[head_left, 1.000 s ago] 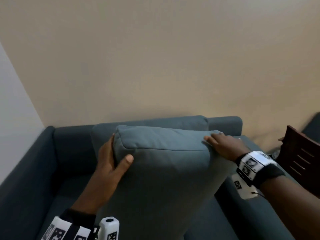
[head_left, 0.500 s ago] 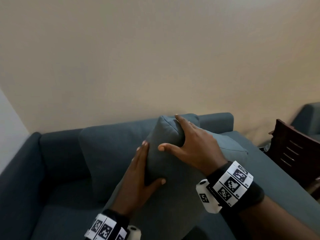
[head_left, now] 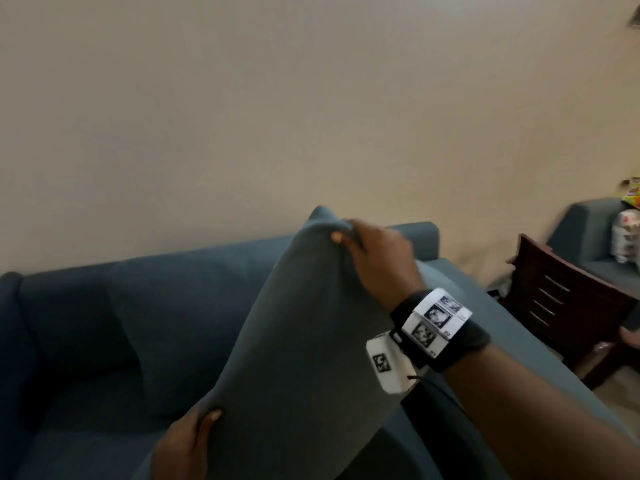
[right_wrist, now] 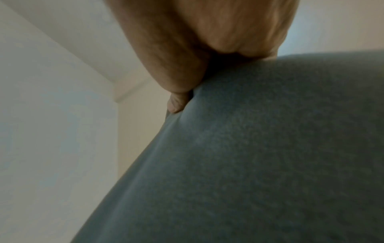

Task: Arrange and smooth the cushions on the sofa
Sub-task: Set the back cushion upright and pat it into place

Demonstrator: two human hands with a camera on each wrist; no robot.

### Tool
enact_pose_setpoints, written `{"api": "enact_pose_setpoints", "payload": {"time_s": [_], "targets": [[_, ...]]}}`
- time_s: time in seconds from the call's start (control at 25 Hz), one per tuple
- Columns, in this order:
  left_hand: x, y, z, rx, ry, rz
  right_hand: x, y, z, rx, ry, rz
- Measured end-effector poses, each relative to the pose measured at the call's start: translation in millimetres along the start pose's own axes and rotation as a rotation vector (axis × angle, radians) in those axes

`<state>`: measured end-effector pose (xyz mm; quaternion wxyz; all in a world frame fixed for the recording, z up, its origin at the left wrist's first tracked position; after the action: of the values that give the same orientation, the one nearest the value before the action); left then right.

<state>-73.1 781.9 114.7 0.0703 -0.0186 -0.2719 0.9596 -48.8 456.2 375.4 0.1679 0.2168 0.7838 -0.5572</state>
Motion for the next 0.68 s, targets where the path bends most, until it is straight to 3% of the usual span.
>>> {"api": "enact_pose_setpoints", "payload": {"time_s": [0.04,0.12,0.24,0.36,0.44,0.48,0.6,0.68], "targets": [[0,-2,25,-0.036,-0.054,0.209,-15,-7,-4,-0.031,-0.023,0.031],[24,-23,60,-0.110,0.080,0.459,-41,-28,-17,-0.062,-0.061,0.071],[49,-75,89,-0.300,0.275,0.537,-71,-35,-37,-0.204,-0.150,0.070],[75,-103,64,-0.390,0.281,0.468,-72,24,-53,-0.402,-0.174,-0.056],[100,-110,6,-0.453,0.135,0.384,-45,79,-71,-0.374,-0.158,-0.179],[120,-119,-33,-0.457,-0.011,0.368,-29,109,-85,-0.375,-0.163,-0.246],[197,-150,-133,-0.283,-0.491,0.484,-4,168,-139,-0.451,-0.196,-0.325],[245,-152,-165,-0.197,-0.646,0.485,-10,177,-187,-0.499,-0.190,-0.334]]}}
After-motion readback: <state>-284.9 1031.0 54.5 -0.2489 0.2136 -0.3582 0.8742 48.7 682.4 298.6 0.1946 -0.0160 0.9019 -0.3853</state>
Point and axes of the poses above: each hand's wrist, its own x-axis away from the middle knuckle, its own y-axis out of the palm, z = x × y, the point moved 1 cm from there along -x, towards the middle knuckle, and after that the axes turned 4 degrees about x, right-handed, at the moved point
